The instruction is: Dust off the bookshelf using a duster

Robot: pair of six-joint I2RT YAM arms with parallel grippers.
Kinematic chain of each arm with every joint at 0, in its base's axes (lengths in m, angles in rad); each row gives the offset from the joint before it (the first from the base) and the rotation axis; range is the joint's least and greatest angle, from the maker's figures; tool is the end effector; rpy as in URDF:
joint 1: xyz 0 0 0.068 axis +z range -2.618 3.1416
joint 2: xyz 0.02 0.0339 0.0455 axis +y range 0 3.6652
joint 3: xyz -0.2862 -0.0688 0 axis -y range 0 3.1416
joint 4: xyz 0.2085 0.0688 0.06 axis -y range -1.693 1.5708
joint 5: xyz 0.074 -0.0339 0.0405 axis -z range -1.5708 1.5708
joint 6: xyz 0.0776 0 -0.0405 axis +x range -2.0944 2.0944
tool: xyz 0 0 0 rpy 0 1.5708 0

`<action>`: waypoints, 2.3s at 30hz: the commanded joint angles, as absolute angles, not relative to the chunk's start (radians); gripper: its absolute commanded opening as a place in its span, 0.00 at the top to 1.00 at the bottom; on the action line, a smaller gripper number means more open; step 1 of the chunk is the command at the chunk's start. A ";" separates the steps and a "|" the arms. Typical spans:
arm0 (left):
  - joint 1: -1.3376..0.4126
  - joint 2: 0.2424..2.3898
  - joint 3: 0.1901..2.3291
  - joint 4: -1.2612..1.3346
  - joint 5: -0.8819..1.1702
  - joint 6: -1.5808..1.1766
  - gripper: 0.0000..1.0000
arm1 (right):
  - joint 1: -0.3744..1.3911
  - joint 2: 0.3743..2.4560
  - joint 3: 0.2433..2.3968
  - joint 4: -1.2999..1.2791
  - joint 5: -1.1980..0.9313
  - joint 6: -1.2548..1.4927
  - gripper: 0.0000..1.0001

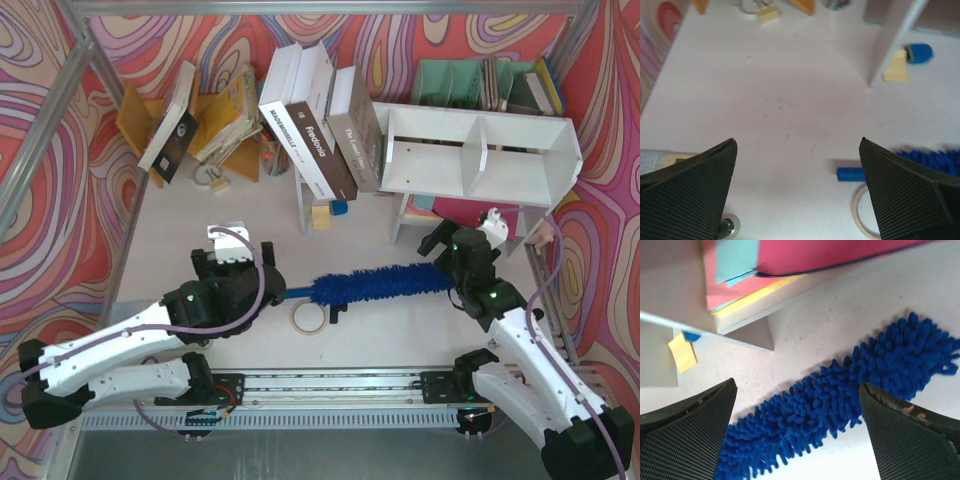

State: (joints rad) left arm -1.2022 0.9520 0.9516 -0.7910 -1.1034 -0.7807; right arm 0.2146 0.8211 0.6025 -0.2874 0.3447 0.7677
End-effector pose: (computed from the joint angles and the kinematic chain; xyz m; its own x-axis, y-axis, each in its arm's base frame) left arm 0.1147 -0.1048 0.3290 -0.3188 -0.0548 -0.9462 -0.0424 0.9982 -0.0435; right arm 0.1718 0.0106 0.2651 -0.2794 0.6081 -0.7431 0.3925 0.7786 0.4896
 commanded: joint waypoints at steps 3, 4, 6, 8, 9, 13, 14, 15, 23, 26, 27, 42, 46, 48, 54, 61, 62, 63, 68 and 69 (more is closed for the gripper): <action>-1.041 0.886 0.837 -0.690 -1.185 -0.674 0.02 | 0.209 0.716 0.515 -0.156 0.255 0.384 0.01; -1.008 0.881 0.815 -0.648 -1.178 -0.648 0.02 | 0.210 0.704 0.495 -0.142 0.251 0.380 0.01; -0.939 0.882 0.780 -0.584 -1.166 -0.603 0.01 | 0.209 0.680 0.461 -0.108 0.245 0.374 0.02; -0.893 0.888 0.730 -0.471 -1.180 -0.520 0.02 | 0.209 0.650 0.423 -0.058 0.221 0.344 0.01; -0.878 0.895 0.698 -0.402 -1.197 -0.455 0.02 | 0.210 0.640 0.411 -0.044 0.223 0.335 0.01; -0.771 0.938 0.603 -0.143 -1.214 -0.290 0.02 | 0.210 0.636 0.381 0.000 0.230 0.301 0.01; -0.739 0.949 0.579 -0.081 -1.200 -0.248 0.02 | 0.209 0.639 0.374 0.009 0.225 0.302 0.01; -0.708 0.957 0.554 -0.017 -1.185 -0.208 0.02 | 0.209 0.644 0.362 0.024 0.225 0.302 0.01; -0.482 1.052 0.311 0.471 -1.002 0.034 0.02 | 0.210 0.661 0.331 0.088 0.247 0.295 0.01; -0.421 1.102 0.225 0.671 -0.901 0.050 0.01 | 0.209 0.663 0.326 0.092 0.262 0.291 0.01; -0.403 1.120 0.203 0.743 -0.864 0.065 0.02 | 0.209 0.663 0.323 0.099 0.265 0.288 0.01; -0.277 1.511 0.259 1.146 -0.578 0.144 0.02 | 0.210 0.890 0.254 0.472 0.363 0.160 0.01; -0.205 1.505 0.220 1.208 -0.523 0.059 0.02 | 0.210 0.993 0.224 0.634 0.375 0.102 0.01; -0.163 1.498 0.227 1.174 -0.445 0.023 0.02 | 0.210 1.047 0.220 0.728 0.358 0.059 0.01; -0.129 1.539 0.273 1.112 -0.440 -0.013 0.02 | 0.209 1.237 0.220 0.972 0.348 -0.054 0.01; -0.127 1.564 0.283 1.131 -0.459 -0.017 0.02 | 0.198 1.427 0.222 1.154 0.322 -0.089 0.01; -0.127 1.540 0.293 1.083 -0.459 -0.025 0.02 | 0.194 1.435 0.228 1.153 0.300 -0.091 0.01; -0.127 1.539 0.301 1.053 -0.459 -0.028 0.02 | 0.191 1.443 0.233 1.157 0.290 -0.096 0.01; -0.125 1.545 0.313 1.041 -0.462 -0.030 0.02 | 0.143 1.486 0.252 1.189 0.200 -0.100 0.01; -0.124 1.551 0.314 1.051 -0.462 -0.027 0.02 | 0.132 1.497 0.260 1.191 0.174 -0.101 0.01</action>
State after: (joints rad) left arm -0.1349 1.5532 0.2985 1.0744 -0.4675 -0.0082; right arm 0.1688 1.4628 0.2276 1.0958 0.2634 -0.0795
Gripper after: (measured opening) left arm 0.984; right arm 0.987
